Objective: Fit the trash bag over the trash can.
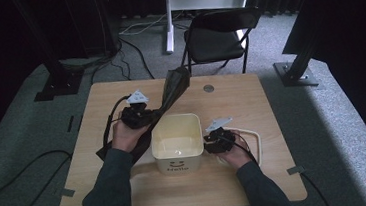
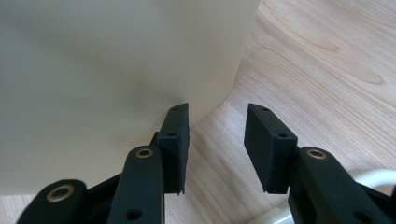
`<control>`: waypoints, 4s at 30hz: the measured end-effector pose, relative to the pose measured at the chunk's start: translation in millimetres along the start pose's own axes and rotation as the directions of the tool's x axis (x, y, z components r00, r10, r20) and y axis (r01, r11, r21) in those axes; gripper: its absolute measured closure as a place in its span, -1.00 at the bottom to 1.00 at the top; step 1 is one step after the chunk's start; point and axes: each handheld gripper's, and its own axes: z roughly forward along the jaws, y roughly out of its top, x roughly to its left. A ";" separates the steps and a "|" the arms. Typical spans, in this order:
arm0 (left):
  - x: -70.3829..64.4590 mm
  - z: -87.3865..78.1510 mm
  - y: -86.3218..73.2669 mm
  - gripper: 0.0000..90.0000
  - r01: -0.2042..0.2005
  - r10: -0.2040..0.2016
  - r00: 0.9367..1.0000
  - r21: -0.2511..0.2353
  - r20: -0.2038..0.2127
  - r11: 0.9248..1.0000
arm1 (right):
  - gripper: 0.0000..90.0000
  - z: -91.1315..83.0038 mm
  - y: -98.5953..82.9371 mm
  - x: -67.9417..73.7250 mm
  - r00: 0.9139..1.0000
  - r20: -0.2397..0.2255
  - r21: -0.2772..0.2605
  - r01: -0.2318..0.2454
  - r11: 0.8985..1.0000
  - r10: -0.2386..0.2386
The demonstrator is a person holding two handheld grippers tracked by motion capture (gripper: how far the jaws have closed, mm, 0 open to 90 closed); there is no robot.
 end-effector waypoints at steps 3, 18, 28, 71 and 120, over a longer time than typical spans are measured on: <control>-1.9 0.8 3.6 1.00 -0.004 0.004 1.000 -0.006 0.009 1.000 | 0.33 0.8 0.2 1.4 1.000 -0.002 0.004 0.008 1.000 -0.008; -19.7 -2.9 24.9 1.00 -0.053 0.054 0.998 -0.035 0.041 0.998 | 0.31 -1.2 -0.6 1.8 1.000 -0.012 -0.001 0.009 1.000 -0.009; -26.1 2.6 37.7 1.00 -0.069 0.070 0.995 -0.028 0.064 0.997 | 0.30 -6.5 -4.4 -3.5 1.000 -0.005 -0.007 0.000 1.000 0.000; -72.7 19.7 75.9 1.00 -0.139 0.149 0.977 -0.074 0.151 0.988 | 0.28 -30.3 -16.0 -25.9 0.998 0.029 -0.048 -0.059 0.997 0.061; -126.2 63.7 95.7 0.99 -0.167 0.182 0.948 -0.079 0.261 0.983 | 0.28 -44.7 -22.7 -39.1 0.994 0.047 -0.077 -0.093 0.993 0.097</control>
